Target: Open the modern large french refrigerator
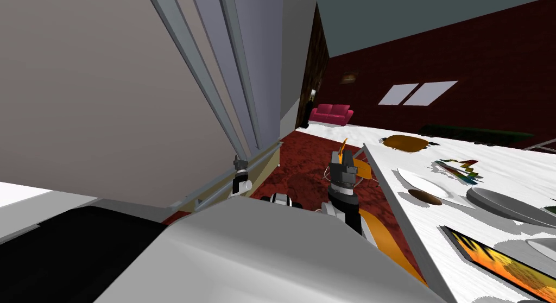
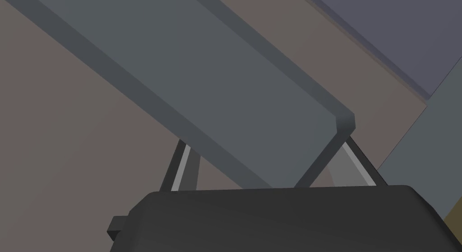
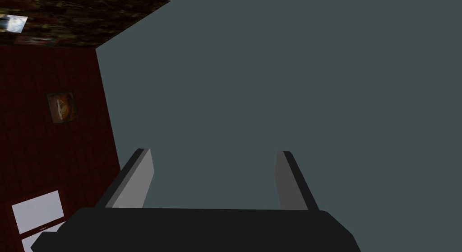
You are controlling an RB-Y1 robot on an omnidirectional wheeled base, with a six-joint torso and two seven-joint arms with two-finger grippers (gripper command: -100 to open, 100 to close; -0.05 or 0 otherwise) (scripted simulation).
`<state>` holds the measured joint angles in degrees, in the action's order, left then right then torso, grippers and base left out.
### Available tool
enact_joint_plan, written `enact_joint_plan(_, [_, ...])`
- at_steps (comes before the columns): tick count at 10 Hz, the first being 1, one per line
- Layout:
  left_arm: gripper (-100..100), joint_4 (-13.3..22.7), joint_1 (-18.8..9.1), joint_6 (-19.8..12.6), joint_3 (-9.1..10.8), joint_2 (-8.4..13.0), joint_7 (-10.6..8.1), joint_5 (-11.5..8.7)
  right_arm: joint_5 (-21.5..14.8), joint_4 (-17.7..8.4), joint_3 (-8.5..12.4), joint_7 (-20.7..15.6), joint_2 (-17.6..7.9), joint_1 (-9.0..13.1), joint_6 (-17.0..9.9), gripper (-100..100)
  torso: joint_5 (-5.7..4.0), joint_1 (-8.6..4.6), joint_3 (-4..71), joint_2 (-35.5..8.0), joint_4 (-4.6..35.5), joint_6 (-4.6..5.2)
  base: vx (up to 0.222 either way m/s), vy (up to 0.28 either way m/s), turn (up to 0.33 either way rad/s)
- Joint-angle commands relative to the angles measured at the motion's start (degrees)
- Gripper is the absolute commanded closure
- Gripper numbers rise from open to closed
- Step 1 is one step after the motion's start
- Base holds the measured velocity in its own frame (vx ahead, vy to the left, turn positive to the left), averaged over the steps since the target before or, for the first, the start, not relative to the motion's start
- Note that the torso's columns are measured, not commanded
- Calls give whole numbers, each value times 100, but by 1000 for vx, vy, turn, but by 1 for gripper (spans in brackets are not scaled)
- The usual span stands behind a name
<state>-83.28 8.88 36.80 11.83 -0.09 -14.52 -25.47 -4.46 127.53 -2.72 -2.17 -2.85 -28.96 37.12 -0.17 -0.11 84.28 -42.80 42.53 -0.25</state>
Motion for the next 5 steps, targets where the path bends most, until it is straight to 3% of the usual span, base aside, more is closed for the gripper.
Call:
enact_joint_plan(1, [100,-243,338,148,-268,-75,-61,98,0,0,0,0,0,0,0,0,4,5,2,5,-4,-4,63,16,116])
enact_joint_plan(4, [100,-528,746,264,-605,-195,-118,215,0,0,0,0,0,0,0,0,7,16,8,15,-6,-5,64,16,101])
enact_joint_plan(5, [100,-461,671,200,-564,-173,-111,194,0,0,0,0,0,0,0,0,8,19,10,17,-8,-7,35,0,14])
